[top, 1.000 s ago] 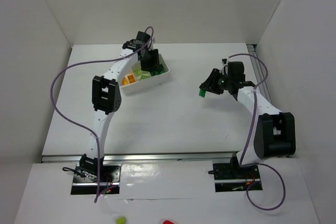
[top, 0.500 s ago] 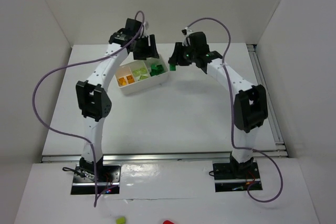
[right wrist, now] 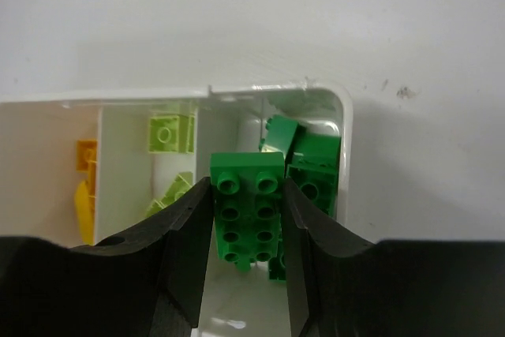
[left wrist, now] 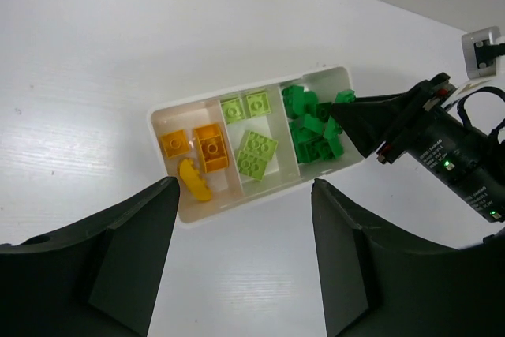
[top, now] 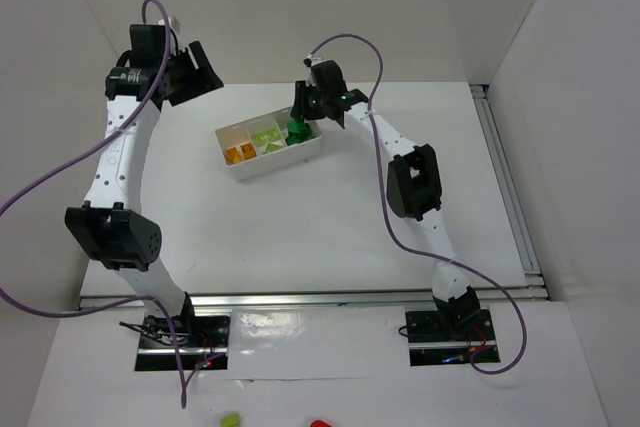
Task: Sort the legos into containers by color
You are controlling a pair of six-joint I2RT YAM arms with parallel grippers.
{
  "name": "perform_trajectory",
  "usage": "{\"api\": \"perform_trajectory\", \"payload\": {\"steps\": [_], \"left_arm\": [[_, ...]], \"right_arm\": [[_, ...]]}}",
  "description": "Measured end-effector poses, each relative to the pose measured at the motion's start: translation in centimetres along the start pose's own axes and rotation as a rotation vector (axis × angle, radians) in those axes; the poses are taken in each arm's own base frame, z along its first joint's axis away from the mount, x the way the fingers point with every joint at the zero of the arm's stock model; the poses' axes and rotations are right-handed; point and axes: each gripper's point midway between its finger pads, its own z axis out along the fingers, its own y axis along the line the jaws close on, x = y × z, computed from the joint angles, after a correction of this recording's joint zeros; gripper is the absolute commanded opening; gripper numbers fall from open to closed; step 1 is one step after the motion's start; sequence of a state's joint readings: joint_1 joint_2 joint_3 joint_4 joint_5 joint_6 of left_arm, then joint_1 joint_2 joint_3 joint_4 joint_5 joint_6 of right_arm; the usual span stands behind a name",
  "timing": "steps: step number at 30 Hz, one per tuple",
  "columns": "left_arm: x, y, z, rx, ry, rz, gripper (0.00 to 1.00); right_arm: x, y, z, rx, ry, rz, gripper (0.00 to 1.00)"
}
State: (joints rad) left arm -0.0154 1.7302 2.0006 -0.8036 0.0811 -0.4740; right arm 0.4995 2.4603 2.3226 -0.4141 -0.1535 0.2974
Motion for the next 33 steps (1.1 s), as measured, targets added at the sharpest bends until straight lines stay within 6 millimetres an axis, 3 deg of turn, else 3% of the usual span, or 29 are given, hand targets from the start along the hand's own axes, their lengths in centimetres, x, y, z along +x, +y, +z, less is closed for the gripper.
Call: {"api": "perform_trajectory", "payload": {"steps": [1, 4, 8, 11, 12, 15, 19, 21, 23, 26, 29, 31, 33], "left_arm": [[0.4, 0.4, 0.2, -0.007, 0.013, -0.004, 0.77], [1.9, 0.7, 0.8, -0.006, 0.065, -0.011, 0.76], [2.8, 0.5, 1.7, 0.016, 0.108, -0.016, 0.75], [3.3, 0.3, 2.4, 0.033, 0.132, -0.021, 0.75], [3.5, 0.3, 2.6, 0.036, 0.139, -0.022, 0.75], [3.5, 0.2, 2.6, 0.043, 0.144, -0.024, 0.75], [3.3, 0.1, 2.5, 0.044, 0.139, -0.023, 0.75], [3.3, 0.2, 2.5, 0.043, 0.139, -0.024, 0.75], [3.3, 0.2, 2.4, 0.044, 0.137, -0.024, 0.75], [3.0, 0.3, 2.0, 0.048, 0.129, -0.025, 0.76], [2.4, 0.5, 1.5, 0.049, 0.113, -0.03, 0.76], [2.0, 0.4, 1.0, 0.054, 0.101, -0.03, 0.76], [1.4, 0.2, 0.7, 0.06, 0.085, -0.029, 0.76]], "right_arm": [[0.8, -0.3, 0.3, 0.01, 0.022, 0.002, 0.54], [2.0, -0.8, 0.4, 0.037, 0.056, -0.001, 0.75], [1.1, -0.8, -0.1, 0.057, 0.034, -0.017, 0.88], [0.1, -0.8, -1.3, 0.106, 0.002, -0.039, 0.91], [-0.2, -1.0, -2.1, 0.132, -0.007, -0.043, 1.0], [-1.9, -2.3, -5.7, 0.252, -0.058, -0.054, 1.0], [-5.8, -5.1, -13.1, 0.456, -0.191, -0.009, 1.0], [-7.5, -7.6, -17.3, 0.572, -0.257, 0.057, 1.0], [-7.9, -11.7, -22.0, 0.71, -0.299, 0.149, 1.0], [-5.5, -18.5, -28.3, 0.935, -0.287, 0.288, 1.0], [-0.1, -23.9, -33.1, 1.129, -0.182, 0.382, 1.0], [4.1, -25.0, -34.8, 1.186, -0.081, 0.399, 1.0], [7.5, -24.5, -35.9, 1.181, -0.005, 0.388, 1.0]]}}
